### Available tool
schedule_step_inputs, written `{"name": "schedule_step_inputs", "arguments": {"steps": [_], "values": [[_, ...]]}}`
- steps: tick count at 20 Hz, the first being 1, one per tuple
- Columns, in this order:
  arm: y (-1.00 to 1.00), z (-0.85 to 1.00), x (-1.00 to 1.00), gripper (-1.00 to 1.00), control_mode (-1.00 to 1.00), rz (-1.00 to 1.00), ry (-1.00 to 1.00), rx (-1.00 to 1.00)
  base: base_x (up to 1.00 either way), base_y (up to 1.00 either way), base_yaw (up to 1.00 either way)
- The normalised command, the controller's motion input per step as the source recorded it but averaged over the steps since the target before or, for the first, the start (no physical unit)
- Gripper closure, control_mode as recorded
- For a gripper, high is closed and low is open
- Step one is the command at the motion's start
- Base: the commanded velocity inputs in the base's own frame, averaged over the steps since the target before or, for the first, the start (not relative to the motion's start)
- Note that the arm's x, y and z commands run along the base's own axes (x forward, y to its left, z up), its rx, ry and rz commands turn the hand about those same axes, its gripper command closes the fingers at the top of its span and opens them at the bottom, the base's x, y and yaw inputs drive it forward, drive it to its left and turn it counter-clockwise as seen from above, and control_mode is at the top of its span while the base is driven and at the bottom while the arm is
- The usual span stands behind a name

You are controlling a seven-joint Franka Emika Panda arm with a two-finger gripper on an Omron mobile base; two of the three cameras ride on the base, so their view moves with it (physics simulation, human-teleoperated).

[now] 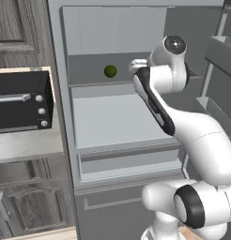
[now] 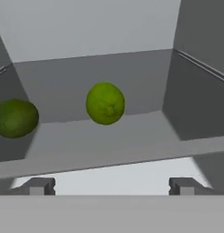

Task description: Grab the limes from the fridge, place them in the blender, close the lid, and turn on the blender to create a marinade.

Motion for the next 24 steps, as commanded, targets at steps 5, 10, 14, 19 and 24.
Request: {"name": "schedule_step_inputs", "arguments": {"steps": [5, 10, 14, 19, 24], "values": [[0.00, -0.13, 0.47, -1.00, -1.00, 0.13, 0.02, 0.00, 0.00, 0.00, 0.00], [0.00, -0.19, 0.40, -1.00, -1.00, 0.06, 0.05, -0.01, 0.00, 0.00, 0.00], [0.00, -0.04, 0.29, -1.00, -1.00, 0.00, 0.02, -0.01, 0.00, 0.00, 0.00], [0.00, 0.00, 0.26, -1.00, -1.00, 0.00, 0.00, -0.01, 0.00, 0.00, 0.00], [0.00, 0.00, 0.31, -1.00, -1.00, 0.00, 0.00, -0.02, 0.00, 0.00, 0.00]]}}
